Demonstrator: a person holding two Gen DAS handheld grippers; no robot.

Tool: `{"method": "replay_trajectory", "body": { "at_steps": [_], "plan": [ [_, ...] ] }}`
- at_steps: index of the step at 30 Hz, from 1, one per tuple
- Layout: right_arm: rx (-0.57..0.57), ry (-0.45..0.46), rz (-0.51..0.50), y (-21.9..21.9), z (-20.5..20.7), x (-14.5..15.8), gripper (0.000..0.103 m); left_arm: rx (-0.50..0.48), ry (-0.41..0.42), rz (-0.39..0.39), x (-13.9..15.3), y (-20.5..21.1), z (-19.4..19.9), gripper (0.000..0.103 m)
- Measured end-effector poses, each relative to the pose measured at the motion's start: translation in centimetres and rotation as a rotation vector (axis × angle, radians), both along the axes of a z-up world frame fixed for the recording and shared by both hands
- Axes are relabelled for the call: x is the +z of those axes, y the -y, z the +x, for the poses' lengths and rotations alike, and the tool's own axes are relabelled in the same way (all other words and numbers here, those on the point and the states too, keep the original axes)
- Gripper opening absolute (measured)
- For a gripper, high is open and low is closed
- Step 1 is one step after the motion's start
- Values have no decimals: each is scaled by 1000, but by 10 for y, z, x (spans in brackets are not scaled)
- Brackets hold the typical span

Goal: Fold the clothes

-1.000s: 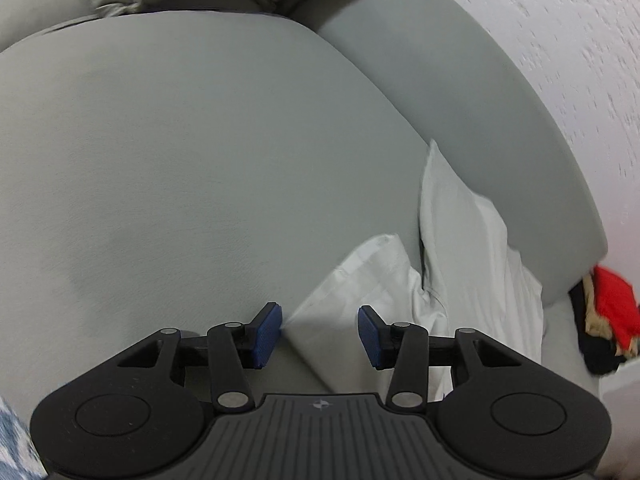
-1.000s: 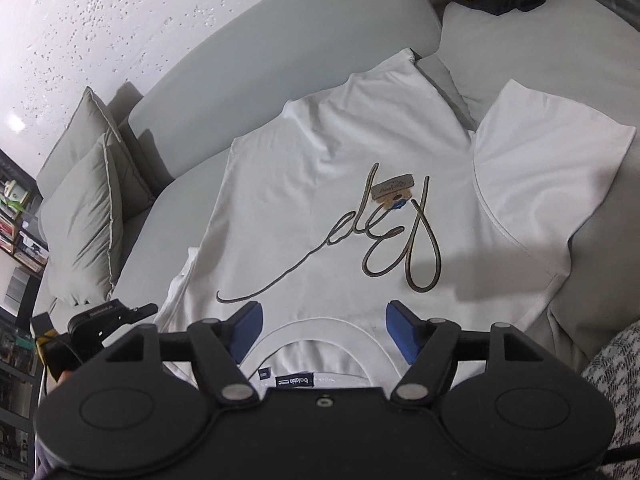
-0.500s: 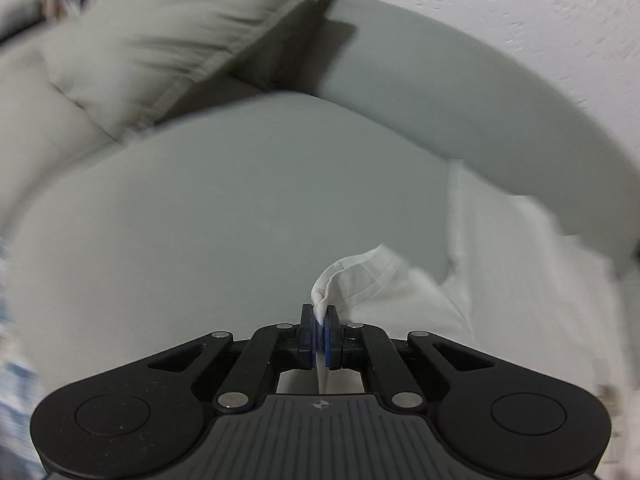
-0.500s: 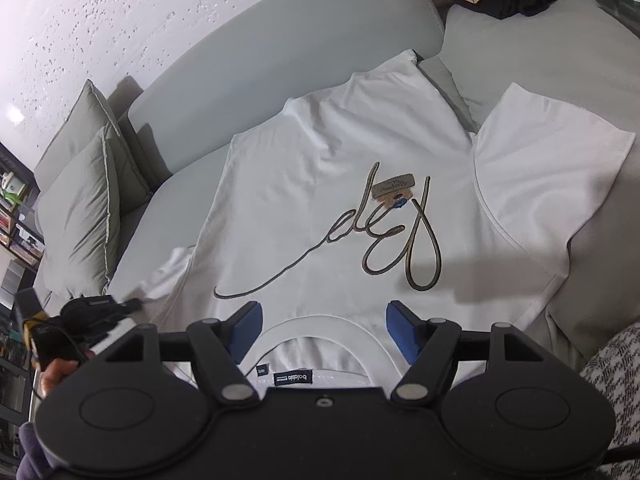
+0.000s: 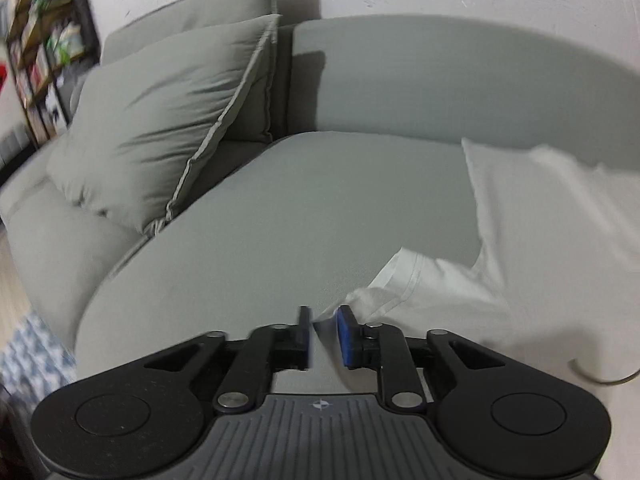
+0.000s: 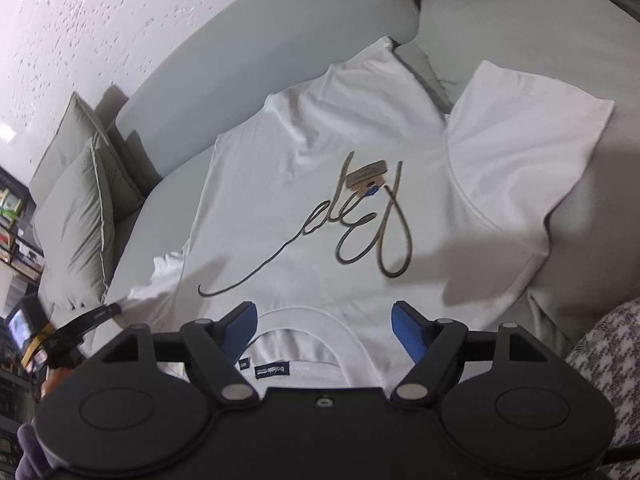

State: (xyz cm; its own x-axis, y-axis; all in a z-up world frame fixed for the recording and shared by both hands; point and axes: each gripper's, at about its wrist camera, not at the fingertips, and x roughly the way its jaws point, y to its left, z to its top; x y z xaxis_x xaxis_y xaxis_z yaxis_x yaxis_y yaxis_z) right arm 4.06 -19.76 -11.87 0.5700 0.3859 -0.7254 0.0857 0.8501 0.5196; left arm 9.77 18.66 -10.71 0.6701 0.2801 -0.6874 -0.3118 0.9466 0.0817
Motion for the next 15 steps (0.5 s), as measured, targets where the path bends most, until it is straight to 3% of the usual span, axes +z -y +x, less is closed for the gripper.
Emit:
{"method": "replay_trajectory", "body": {
  "at_steps": [6, 8, 10, 13, 15],
  "plan": [
    [-30, -32, 28, 13, 1, -13, 72, -154, -28, -235, 3, 17, -8, 19],
    [0, -25, -6, 8, 6, -14, 41, -210, -43, -283, 3, 28, -8, 19],
    [42, -5, -68, -3, 13, -13, 29, -218, -124, -216, -10, 45, 7, 19],
    [112, 25, -189, -21, 29, -15, 29, -207, -258, -109, -29, 65, 26, 16],
    [155, -14, -330, -33, 36, -24, 29, -198, -327, -61, -33, 68, 27, 16]
  ]
}}
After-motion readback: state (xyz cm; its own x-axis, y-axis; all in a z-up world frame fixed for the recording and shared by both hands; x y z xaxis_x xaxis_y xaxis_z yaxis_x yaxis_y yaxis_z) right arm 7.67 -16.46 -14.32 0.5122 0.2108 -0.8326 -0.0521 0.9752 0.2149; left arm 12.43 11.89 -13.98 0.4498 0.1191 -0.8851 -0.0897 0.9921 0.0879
